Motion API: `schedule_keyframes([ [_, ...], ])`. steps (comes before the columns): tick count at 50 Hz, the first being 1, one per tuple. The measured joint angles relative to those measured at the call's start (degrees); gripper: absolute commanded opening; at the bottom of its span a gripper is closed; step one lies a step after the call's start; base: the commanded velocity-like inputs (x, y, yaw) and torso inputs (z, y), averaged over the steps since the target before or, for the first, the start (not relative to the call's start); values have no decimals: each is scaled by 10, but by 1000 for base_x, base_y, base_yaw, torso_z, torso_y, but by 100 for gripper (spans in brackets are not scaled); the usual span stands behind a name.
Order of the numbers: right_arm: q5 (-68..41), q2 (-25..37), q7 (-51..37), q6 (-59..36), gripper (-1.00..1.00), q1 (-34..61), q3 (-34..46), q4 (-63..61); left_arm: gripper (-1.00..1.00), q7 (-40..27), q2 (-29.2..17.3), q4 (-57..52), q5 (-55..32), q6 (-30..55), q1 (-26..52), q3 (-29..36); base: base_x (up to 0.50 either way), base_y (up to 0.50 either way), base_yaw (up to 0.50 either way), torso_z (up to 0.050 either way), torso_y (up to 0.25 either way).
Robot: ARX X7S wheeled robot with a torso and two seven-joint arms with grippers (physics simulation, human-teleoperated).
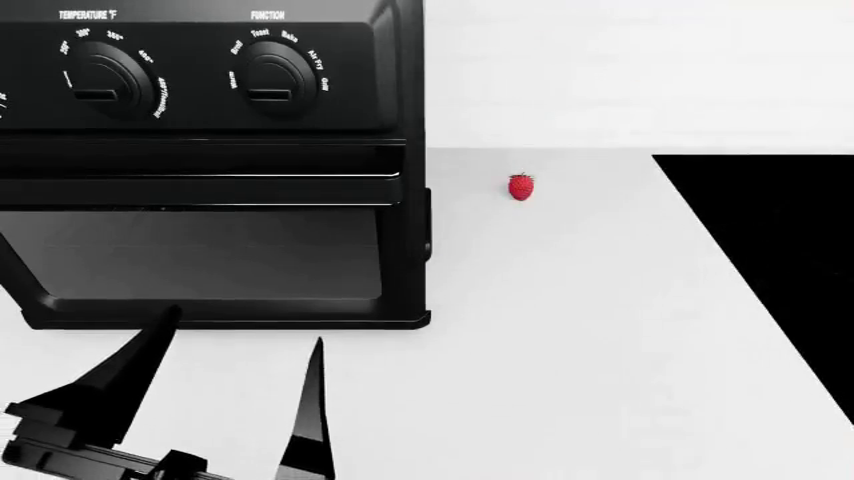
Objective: Pick the cans from the counter and place them in their designated side in the cabinet.
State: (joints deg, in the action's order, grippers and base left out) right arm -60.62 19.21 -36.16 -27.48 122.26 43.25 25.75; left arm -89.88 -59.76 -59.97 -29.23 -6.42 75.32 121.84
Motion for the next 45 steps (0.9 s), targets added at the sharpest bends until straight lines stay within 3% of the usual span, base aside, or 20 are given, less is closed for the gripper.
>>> schedule_keyframes([
  [16, -60, -69, 18, -110, -100, 14, -7, 187, 100, 0, 9, 0, -6, 7, -11, -13, 0, 0, 0, 0, 1],
  [25, -38, -101, 41, -158, -100, 54, -26, 271, 100, 0, 15, 0, -10, 12, -13, -17, 1, 0, 0, 0, 0],
  [45, 3, -134, 68, -190, -100, 86, -17, 338, 100, 0, 15, 0, -7, 12, -18, -19, 0, 0, 1, 0, 0],
])
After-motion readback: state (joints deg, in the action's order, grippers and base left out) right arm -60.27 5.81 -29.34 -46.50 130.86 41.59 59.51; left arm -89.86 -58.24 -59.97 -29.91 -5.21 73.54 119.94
